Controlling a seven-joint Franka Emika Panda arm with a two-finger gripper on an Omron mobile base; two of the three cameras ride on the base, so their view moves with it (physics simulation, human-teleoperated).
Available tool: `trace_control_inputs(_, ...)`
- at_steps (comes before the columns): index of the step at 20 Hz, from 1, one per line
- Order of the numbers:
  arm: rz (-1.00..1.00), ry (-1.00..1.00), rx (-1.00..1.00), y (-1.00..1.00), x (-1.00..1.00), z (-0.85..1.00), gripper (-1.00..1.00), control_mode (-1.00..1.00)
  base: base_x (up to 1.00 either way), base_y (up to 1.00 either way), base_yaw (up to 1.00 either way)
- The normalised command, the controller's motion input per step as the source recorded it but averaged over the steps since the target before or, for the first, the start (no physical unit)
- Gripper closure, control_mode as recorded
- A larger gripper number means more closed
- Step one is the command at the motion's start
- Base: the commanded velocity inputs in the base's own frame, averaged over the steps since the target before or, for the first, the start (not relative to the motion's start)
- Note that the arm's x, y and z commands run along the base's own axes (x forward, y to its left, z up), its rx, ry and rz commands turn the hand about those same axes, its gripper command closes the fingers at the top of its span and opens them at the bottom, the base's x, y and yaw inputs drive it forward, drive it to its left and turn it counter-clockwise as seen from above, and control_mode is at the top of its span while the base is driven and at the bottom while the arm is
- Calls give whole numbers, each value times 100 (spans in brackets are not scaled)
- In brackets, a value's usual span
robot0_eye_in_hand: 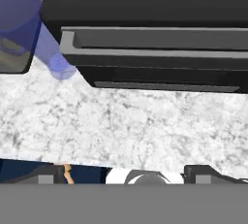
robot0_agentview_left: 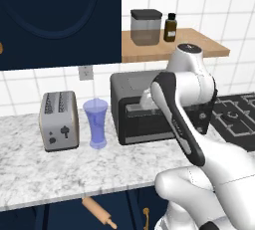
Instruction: Pick the rolling pin from the drawer and place it on the counter.
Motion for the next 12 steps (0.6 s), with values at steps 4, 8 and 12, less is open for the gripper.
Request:
trace_control_inputs(4, 2, 0, -2, 100, -38, -25, -100, -100, 0, 0, 0)
trace_control_inputs(8, 0, 0, 0, 100, -51, -44, -100, -100, 0, 0, 0)
trace_control_inputs(12, 0, 0, 0, 100, -55, -64, -100, -100, 0, 0, 0)
